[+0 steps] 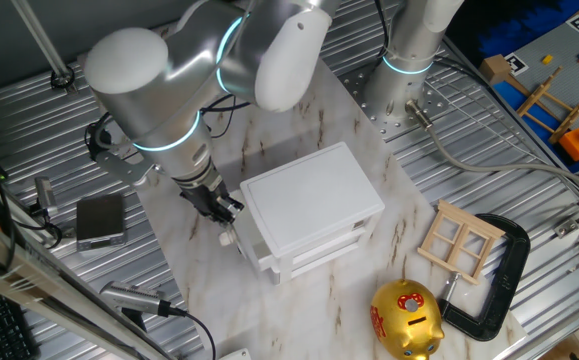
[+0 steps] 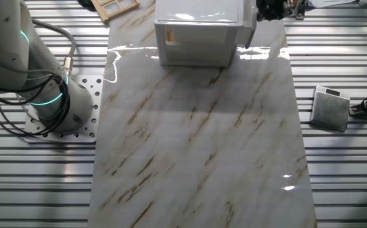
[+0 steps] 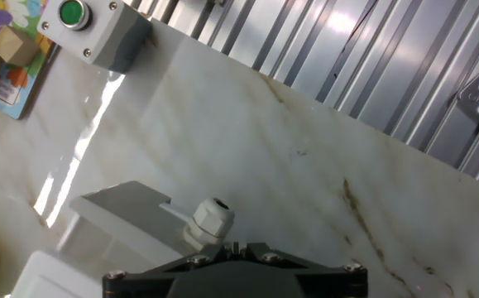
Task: Put things in the drawer
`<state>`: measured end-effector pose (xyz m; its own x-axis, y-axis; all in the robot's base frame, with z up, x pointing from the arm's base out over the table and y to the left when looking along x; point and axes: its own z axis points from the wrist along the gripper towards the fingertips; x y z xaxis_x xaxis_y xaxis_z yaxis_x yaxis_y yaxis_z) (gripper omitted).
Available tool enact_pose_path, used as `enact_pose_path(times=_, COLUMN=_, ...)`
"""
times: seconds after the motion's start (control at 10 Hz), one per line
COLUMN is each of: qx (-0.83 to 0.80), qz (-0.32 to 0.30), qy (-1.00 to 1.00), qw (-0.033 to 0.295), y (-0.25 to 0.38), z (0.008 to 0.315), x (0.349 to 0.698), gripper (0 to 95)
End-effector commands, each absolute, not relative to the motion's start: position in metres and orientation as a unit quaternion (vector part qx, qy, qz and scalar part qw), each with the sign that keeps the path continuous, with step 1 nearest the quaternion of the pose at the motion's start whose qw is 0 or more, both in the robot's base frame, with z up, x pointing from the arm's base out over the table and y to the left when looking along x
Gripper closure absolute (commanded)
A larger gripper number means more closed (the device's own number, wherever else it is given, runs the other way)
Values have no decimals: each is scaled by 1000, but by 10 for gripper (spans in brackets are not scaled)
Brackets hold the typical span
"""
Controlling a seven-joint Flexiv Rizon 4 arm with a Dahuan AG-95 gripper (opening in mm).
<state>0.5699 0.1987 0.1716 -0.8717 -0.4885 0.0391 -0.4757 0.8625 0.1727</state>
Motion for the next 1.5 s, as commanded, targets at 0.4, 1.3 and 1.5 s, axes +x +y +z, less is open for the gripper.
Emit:
enact_pose_path(times=0.4, qx=251, qz=-93, qy=-962, qw=48, y=200, z=172, x=568, gripper=950)
enact_pose_path(times=1.3, qx=259, qz=-91, qy=-961, qw=44, y=196, z=177, x=582, gripper=950)
enact_pose_path(times=1.5, qx=260, qz=-92, qy=-960, qw=48, y=192, z=175, x=592, gripper=950)
